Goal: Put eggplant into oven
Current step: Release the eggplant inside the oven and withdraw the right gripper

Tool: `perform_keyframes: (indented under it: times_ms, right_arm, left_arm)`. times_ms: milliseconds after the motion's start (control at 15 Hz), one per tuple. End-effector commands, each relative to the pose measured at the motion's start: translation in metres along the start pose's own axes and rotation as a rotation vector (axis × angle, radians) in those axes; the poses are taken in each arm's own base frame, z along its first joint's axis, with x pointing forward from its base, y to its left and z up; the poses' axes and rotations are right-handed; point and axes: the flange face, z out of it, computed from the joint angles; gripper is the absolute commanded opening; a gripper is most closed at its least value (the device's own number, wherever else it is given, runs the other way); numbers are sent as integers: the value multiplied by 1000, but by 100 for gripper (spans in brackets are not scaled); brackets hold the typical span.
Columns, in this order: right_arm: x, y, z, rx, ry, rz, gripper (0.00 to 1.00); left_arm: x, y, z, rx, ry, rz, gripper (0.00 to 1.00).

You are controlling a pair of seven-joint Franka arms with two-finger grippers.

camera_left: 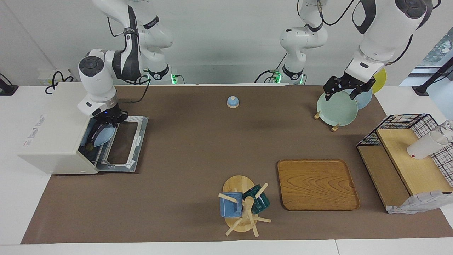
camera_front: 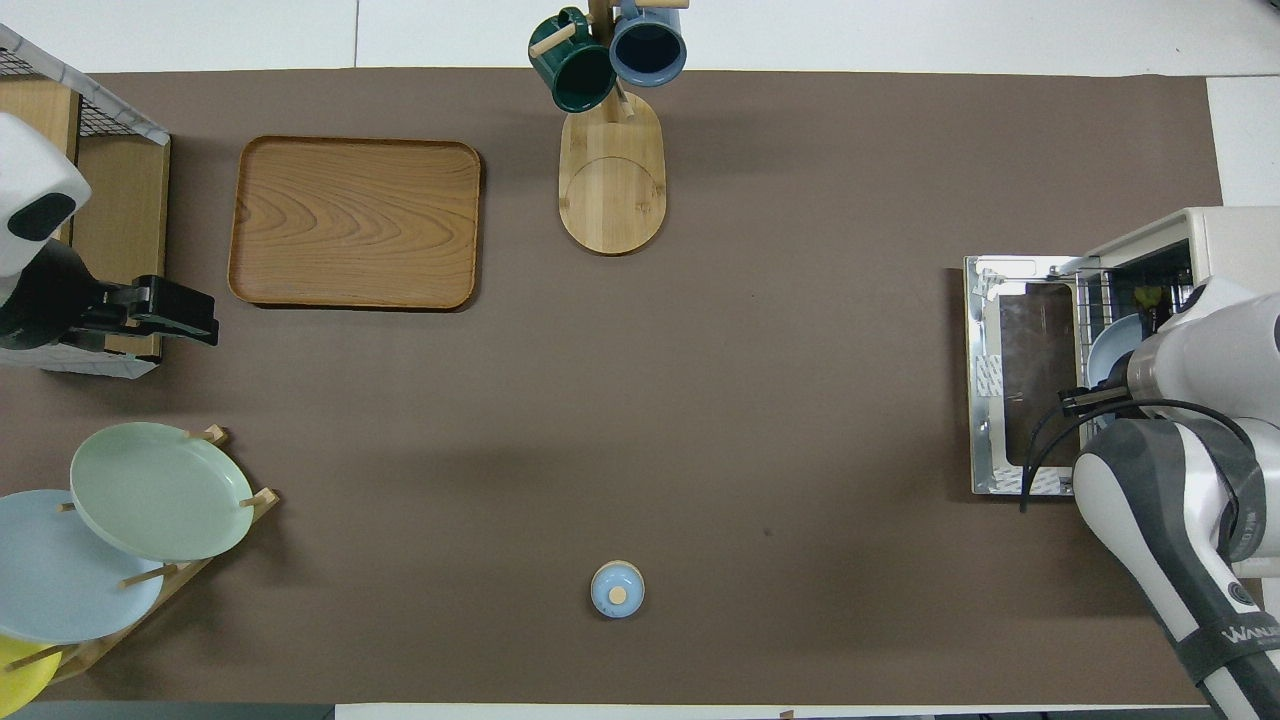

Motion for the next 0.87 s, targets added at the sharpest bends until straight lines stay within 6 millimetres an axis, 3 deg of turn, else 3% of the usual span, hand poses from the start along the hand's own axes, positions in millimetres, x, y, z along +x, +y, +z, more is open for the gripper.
perform_keyframes:
  times_ms: [0, 134, 267, 468, 601, 802]
  right_arm:
    - [-6, 4, 2, 8, 26, -19, 0]
    - [-5, 3, 1, 9, 25, -23, 16]
    - [0, 4, -2, 9, 24, -24, 23]
    - [17, 7, -21, 2, 28, -54, 24]
    - [18, 6, -22, 3, 28, -62, 24]
    - [27, -15, -33, 50, 60, -64, 18]
  left_arm:
    - [-8, -4, -3, -7, 3, -8, 100]
    - [-8, -4, -3, -7, 3, -8, 100]
    - [-8, -4, -3, -7, 3, -8, 100]
    - [-8, -4, -3, -7, 3, -8, 100]
    - [-8, -4, -3, -7, 3, -8, 100]
    - [-8, -4, -3, -7, 3, -8, 100]
